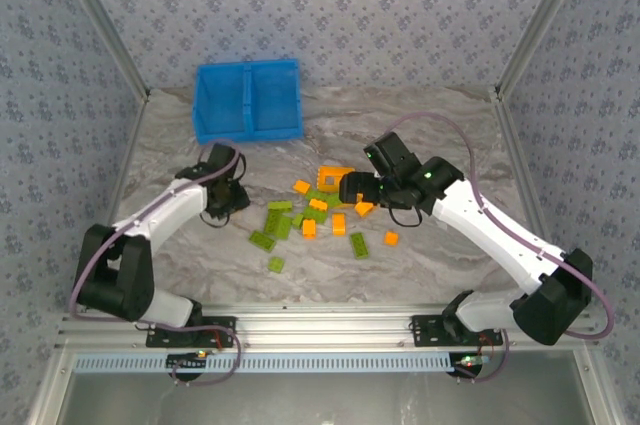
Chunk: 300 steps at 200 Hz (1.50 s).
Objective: Sort the legos into containers by color
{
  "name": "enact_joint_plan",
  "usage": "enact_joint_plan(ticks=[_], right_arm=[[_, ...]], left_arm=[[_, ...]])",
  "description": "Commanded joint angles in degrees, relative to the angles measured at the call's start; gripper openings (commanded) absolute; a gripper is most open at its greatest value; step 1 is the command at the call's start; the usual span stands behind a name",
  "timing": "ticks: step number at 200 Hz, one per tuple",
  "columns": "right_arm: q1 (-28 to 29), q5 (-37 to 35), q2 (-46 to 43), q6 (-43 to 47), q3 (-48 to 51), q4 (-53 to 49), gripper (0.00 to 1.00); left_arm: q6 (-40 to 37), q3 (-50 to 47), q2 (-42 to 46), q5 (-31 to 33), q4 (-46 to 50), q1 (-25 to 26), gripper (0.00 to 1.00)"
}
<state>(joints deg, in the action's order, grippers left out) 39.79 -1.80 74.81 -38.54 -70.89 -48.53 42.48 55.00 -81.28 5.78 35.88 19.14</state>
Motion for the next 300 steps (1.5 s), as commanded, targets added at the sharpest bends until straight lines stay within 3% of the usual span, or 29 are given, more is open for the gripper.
enact_joint_plan(ticks=[1, 30, 72, 103, 135, 151, 171, 202, 238, 267, 300], right_arm=[[0.37, -1.64, -1.57, -1.95, -1.8, -1.16, 1.0], [0.36, -2.05, -1.86, -2.08, -2.14, -0.87, 1.0], [0.61, -3.15, -4.67, -3.03, -1.79, -3.08, 1.0], [0.79, -4.67, -7.72, -3.91, -0.45, -4.69, 1.0], [0.8, -5.58, -9.77, -4.8, 0.73, -5.48, 1.0], [0.87, -5.69, -10.24, -5.18, 0.67, -6.03, 1.0], [0.95, -5.84, -11.06, -5.24, 0.59, -6.29, 1.0], [0.98, -6.28, -11.18, -3.67, 0.71, -5.07, 1.0], [2.86, -7.24, -7.7, 4.72, 1.3, 1.01, 1.0], [7.74, -5.86, 2.12, 12.8, -3.08, 3.41, 1.0], [17.58, -3.5, 18.64, 16.67, -12.22, 1.74, 1.0]], left_arm=[[-6.2, 10.86, 1.37, 8.92, 2.35, -0.01, 0.31], [-13.7, 23.53, -7.94, 16.12, -0.1, -3.05, 0.31], [-16.58, 40.9, -27.12, 15.32, -2.57, -9.62, 0.29], [-15.95, 56.05, -40.69, 12.59, 1.8, -11.45, 0.28], [-15.63, 71.68, -51.29, 11.85, 8.54, -11.96, 0.34], [-15.41, 74.83, -52.49, 11.55, 9.34, -12.39, 0.44], [-15.52, 74.8, -50.76, 11.18, 8.59, -12.71, 0.6], [-14.52, 71.35, -43.6, 8.29, 7.85, -12.71, 0.63], [-14.83, 57.26, -25.69, 0.28, 1.51, -11.79, 0.67], [-20.08, 41.9, -8.88, -5.64, 0.1, -9.64, 0.73], [-25.76, 23.55, 9.41, -5.76, 1.28, -8.88, 0.82]])
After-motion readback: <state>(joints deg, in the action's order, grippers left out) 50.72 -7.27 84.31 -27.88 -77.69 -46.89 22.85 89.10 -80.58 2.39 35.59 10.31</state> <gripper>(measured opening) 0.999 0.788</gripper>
